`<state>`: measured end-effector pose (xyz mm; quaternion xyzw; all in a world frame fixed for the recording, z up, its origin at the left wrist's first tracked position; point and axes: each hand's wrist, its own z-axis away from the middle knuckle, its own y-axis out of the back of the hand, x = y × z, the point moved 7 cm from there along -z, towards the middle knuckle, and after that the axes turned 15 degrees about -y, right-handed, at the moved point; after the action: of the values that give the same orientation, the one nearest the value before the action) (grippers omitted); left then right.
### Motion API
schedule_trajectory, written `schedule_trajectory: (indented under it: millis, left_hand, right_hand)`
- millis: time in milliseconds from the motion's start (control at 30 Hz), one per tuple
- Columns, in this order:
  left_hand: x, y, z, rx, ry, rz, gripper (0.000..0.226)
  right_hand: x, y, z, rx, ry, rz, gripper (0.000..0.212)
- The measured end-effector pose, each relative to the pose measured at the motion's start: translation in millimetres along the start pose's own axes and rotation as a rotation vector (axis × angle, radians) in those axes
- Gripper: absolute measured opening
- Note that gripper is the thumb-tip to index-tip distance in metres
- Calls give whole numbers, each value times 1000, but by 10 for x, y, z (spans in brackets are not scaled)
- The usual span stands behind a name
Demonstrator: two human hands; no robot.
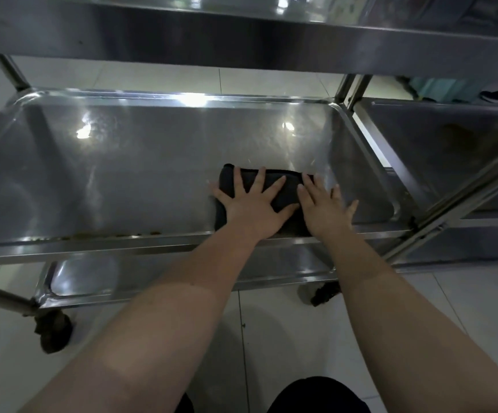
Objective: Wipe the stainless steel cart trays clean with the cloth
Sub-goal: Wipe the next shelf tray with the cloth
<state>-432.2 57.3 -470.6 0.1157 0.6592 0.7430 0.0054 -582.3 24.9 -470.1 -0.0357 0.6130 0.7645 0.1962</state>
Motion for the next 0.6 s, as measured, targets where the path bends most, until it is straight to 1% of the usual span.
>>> schedule_trajectory:
  millis: [100,200,267,333,433,600]
  left_hand:
    - [-419,62,133,13,35,-18,84]
    - [-1073,132,365,38,79,-18,88]
    - [-1484,158,540,23,119,-18,87]
    - [-1699,175,641,-35,142,-8,86]
    - [-1634,223,575,-48,145,33,92]
    - [-1368,241,421,46,127,-64,89]
  right_hand:
    - [-11,-71,-9,-32,13,126,53]
    - [-26,-131,22,-17,79,314,62]
    - [-40,-143,37,1,72,336,65]
    - [-66,-152,49,2,65,341,65]
    - [-101,-166,67,5,72,357,64]
    - [-117,-178,-17,-49,38,386,66]
